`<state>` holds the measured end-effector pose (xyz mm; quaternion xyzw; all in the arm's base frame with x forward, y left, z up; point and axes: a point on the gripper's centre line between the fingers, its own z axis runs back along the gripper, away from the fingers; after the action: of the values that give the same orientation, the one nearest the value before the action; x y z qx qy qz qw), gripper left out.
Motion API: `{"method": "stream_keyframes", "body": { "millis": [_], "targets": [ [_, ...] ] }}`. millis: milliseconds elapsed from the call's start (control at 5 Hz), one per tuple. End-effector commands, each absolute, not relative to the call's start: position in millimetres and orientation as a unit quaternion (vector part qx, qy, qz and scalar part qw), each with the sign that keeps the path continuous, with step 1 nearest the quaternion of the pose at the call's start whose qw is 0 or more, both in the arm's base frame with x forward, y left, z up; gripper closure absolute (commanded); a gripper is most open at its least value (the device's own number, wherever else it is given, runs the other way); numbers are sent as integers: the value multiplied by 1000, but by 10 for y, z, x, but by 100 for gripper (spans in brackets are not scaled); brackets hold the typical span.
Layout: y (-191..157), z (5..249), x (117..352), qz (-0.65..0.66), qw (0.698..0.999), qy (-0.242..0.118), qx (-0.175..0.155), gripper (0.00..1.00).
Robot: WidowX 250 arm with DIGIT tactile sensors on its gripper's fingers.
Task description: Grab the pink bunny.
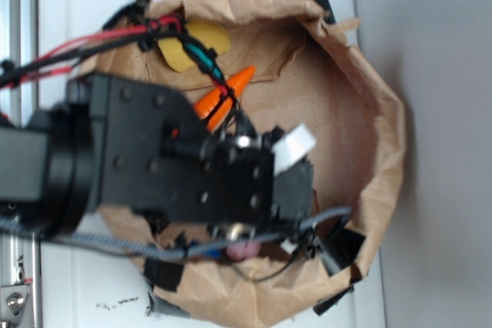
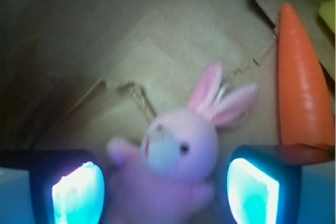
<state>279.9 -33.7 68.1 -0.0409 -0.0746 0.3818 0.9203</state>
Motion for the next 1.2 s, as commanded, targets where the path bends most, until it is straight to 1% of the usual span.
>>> {"method": "stream_keyframes", "body": {
  "millis": [0, 200, 400, 600, 800, 1000],
  "targets": [
    [-246, 317, 2924, 363, 927, -89, -31, 0],
    [-259, 303, 2949, 384, 918, -93, -25, 100],
    [-266, 454, 2865, 391, 915, -94, -39, 100],
    [-264, 781, 2756, 391, 911, -110, -69, 100],
    [-99, 1190, 2758, 370, 920, -104, -73, 100],
    [73, 1545, 2670, 347, 923, -156, -60, 100]
  ]
}}
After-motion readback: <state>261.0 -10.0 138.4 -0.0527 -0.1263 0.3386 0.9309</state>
